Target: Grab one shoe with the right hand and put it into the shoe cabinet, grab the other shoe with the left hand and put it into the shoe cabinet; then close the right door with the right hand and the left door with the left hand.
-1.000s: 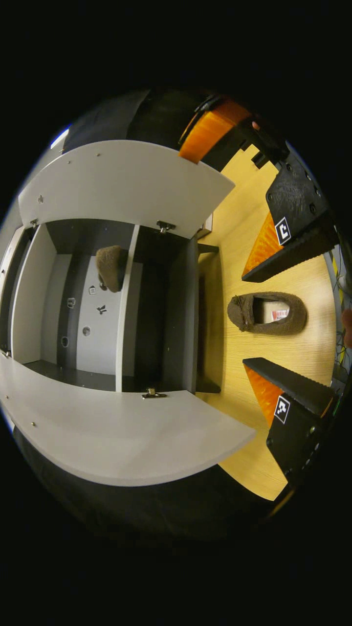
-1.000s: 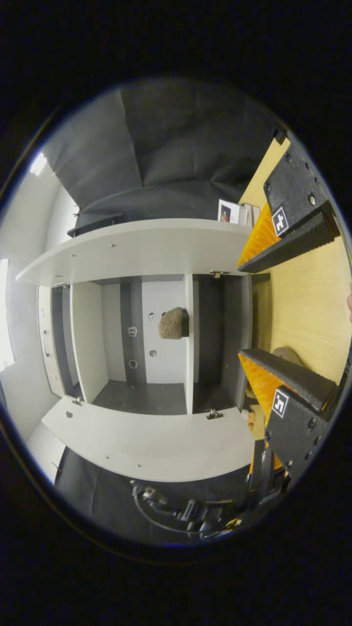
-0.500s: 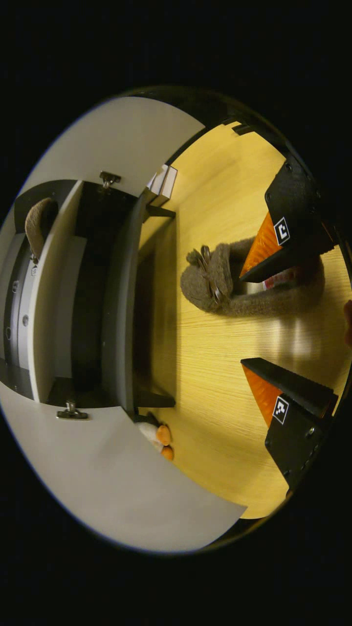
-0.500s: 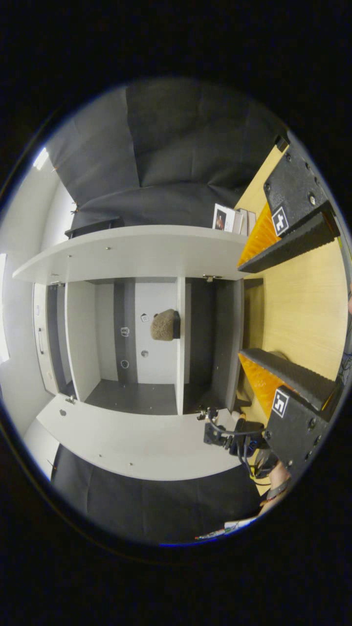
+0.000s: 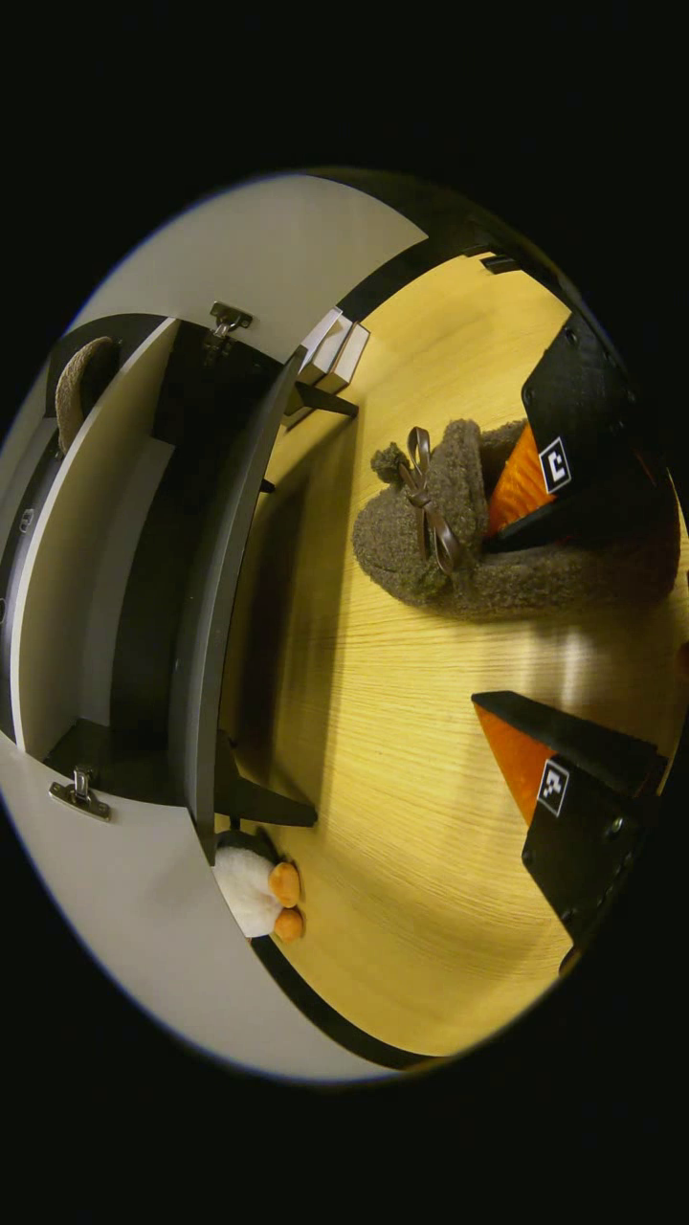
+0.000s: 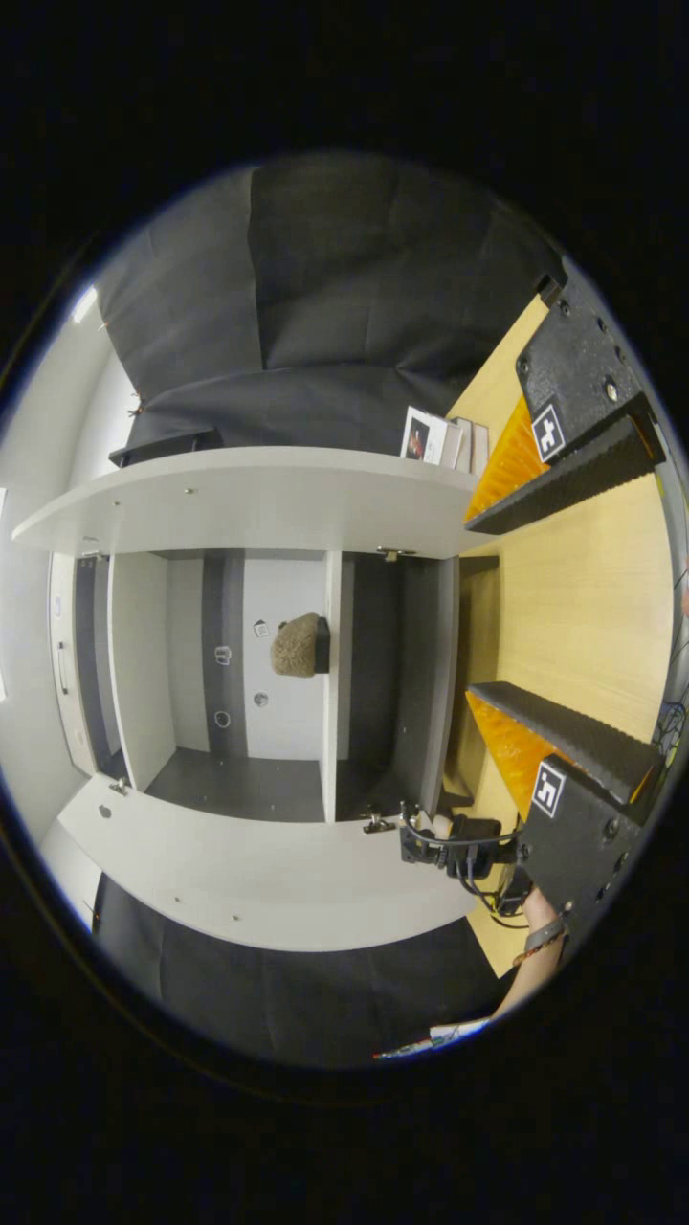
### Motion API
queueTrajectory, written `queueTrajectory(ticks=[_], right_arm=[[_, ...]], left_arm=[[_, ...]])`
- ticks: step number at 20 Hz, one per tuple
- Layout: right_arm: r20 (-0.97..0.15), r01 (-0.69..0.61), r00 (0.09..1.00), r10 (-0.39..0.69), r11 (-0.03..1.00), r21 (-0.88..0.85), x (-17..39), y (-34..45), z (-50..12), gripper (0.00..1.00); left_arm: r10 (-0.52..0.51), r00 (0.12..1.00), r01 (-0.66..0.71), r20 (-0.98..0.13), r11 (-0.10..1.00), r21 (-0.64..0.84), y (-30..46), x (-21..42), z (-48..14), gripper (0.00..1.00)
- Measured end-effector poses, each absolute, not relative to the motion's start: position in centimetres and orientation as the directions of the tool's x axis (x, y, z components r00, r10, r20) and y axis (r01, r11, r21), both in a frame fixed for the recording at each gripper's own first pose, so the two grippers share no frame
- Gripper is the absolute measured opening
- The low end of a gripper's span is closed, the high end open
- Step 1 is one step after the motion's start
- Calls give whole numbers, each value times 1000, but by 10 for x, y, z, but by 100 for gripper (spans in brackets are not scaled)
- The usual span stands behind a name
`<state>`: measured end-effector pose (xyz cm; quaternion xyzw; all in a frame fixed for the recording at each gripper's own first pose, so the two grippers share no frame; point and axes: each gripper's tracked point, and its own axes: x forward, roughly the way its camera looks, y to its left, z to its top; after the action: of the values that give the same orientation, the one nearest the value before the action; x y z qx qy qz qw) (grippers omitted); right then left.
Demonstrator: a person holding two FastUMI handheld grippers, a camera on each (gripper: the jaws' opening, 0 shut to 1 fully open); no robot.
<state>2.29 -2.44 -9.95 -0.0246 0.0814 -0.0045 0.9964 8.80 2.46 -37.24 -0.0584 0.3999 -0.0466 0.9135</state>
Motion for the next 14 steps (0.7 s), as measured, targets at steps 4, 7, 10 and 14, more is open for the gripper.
queueTrajectory(ticks=[4, 7, 10, 14], right_arm=[[-169, -13, 986, 1, 998, -68, 28, -19, -99, 98], [-178, -26, 984, 11, 997, -79, 30, -16, -102, 98], [-181, -39, 983, 23, 996, -86, 31, -12, -102, 98], [-177, -54, 984, 37, 994, -94, 32, -10, -102, 98]], left_arm=[[-122, 706, 42, -697, 990, -132, 9, 90, -372, 41], [-78, 735, -23, -674, 990, -140, 15, 92, -370, 13], [-29, 749, -79, -662, 988, -133, 21, 89, -367, 4], [3, 785, -119, -620, 982, -147, 19, 73, -309, 2]])
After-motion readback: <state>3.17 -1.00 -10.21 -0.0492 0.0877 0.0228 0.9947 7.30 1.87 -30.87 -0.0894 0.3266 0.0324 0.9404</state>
